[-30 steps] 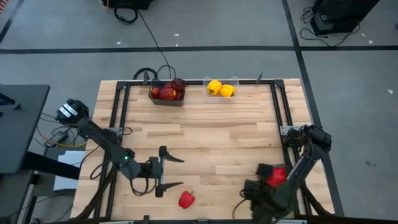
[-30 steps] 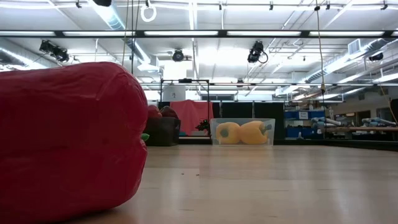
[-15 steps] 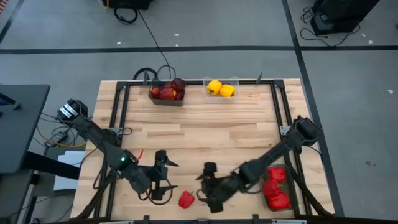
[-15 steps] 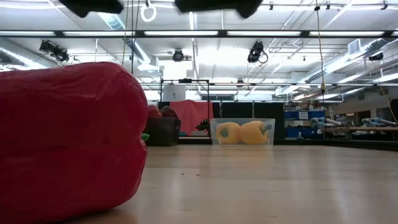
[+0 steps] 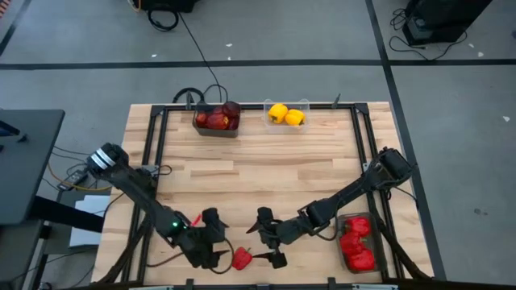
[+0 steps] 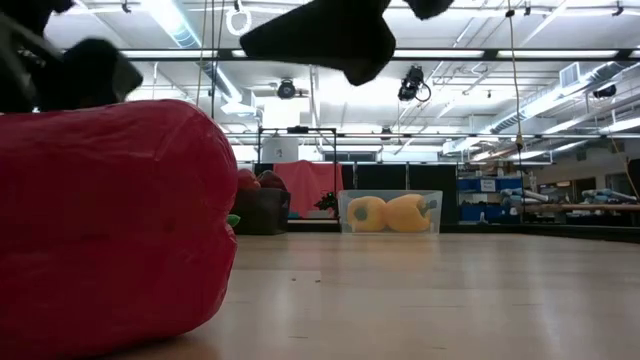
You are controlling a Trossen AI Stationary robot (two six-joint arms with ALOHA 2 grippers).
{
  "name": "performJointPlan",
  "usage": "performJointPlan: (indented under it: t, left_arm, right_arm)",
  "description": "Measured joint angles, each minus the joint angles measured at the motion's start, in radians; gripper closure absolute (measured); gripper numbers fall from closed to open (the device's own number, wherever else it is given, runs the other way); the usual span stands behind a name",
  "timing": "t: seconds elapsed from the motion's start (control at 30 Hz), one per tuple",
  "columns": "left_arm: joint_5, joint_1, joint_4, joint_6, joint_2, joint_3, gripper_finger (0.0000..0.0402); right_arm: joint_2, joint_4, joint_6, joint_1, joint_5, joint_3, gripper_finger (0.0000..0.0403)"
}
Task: Sort produce into baskets
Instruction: Put the red bell pepper into the bottom black bin
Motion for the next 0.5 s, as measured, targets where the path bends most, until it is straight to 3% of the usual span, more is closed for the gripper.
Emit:
performJointPlan:
  t: [0.23,0.5]
  left_arm:
    - [0.07,0.006,0.129,0.002,0.132,0.0,0.0009]
    - [0.051,0.068,0.238,0.014,0.198,0.002,0.0009]
  right_arm:
    - [0.062,-0.021,-0.003,0.02,-0.019,-0.002,0.0018]
    - [0.073,-0.067,-0.021,0.058,0.022,0.001,0.0018]
